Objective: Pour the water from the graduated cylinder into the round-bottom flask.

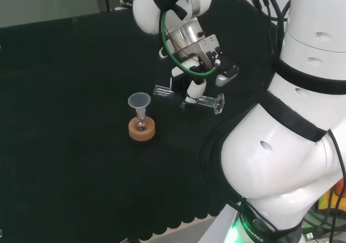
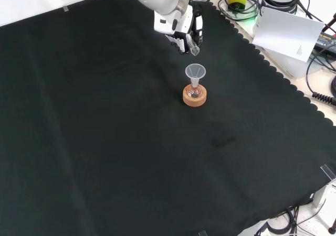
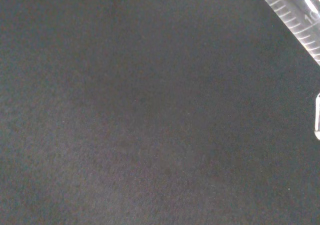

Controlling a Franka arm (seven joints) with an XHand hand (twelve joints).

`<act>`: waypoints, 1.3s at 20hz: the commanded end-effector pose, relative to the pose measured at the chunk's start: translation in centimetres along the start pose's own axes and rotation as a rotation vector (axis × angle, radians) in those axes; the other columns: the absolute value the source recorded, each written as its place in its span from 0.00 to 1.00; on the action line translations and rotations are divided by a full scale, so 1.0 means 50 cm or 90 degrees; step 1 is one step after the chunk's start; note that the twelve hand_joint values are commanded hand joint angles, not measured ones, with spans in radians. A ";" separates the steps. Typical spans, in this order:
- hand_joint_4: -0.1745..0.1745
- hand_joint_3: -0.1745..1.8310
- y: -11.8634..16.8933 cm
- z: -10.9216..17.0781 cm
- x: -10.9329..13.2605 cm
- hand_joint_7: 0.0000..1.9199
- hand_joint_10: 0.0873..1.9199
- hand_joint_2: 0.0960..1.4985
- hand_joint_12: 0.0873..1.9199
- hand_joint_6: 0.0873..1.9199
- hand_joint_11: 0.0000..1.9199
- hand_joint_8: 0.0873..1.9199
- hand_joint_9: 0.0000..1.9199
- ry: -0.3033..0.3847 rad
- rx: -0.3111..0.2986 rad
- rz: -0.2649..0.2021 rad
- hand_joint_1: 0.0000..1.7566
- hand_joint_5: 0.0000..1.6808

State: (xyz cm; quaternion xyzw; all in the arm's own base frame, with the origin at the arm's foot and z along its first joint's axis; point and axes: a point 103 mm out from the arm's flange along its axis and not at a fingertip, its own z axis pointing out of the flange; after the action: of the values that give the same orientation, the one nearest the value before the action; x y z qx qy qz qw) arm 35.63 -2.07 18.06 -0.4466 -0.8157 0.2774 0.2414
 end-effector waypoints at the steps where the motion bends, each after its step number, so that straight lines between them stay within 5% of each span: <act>1: 0.06 0.06 0.012 -0.017 0.007 0.68 0.00 0.73 0.32 0.47 0.71 0.09 0.76 -0.009 0.036 0.016 0.66 0.61; 9: 0.06 0.06 0.027 -0.028 0.013 0.68 0.00 0.73 0.32 0.47 0.71 0.09 0.76 -0.020 0.079 0.029 0.66 0.61; 26: 0.07 0.06 0.020 -0.071 0.033 0.69 0.00 0.73 0.32 0.47 0.71 0.09 0.76 -0.070 0.107 0.048 0.66 0.61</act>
State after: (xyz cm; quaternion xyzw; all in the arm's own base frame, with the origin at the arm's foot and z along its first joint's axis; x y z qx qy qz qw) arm 37.71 0.36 20.17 -0.4420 -0.7873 0.3651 0.2270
